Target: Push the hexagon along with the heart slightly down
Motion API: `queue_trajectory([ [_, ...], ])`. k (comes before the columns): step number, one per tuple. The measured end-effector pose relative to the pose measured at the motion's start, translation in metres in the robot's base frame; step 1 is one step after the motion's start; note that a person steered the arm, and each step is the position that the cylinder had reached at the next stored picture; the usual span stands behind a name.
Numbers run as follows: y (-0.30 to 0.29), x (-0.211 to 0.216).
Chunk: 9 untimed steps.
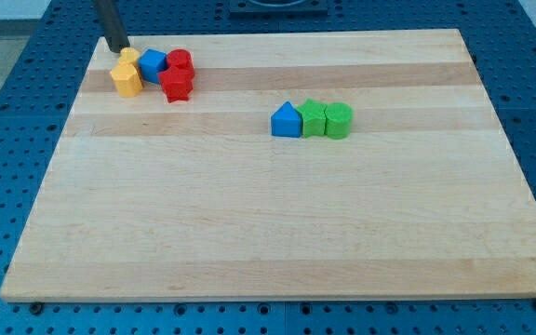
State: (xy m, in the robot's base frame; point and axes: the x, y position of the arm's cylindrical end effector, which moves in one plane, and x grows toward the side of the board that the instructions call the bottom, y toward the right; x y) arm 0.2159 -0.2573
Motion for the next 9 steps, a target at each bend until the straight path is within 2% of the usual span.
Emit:
queue_trajectory([
  [1, 0.000, 0.000],
  [2, 0.000, 0.020],
  [3, 0.000, 0.073],
  [4, 0.000, 0.107],
  [5, 0.000, 0.113],
  [6, -0.001, 0.110],
  [7, -0.013, 0.054],
  [8, -0.014, -0.024],
  [9, 0.002, -0.024],
])
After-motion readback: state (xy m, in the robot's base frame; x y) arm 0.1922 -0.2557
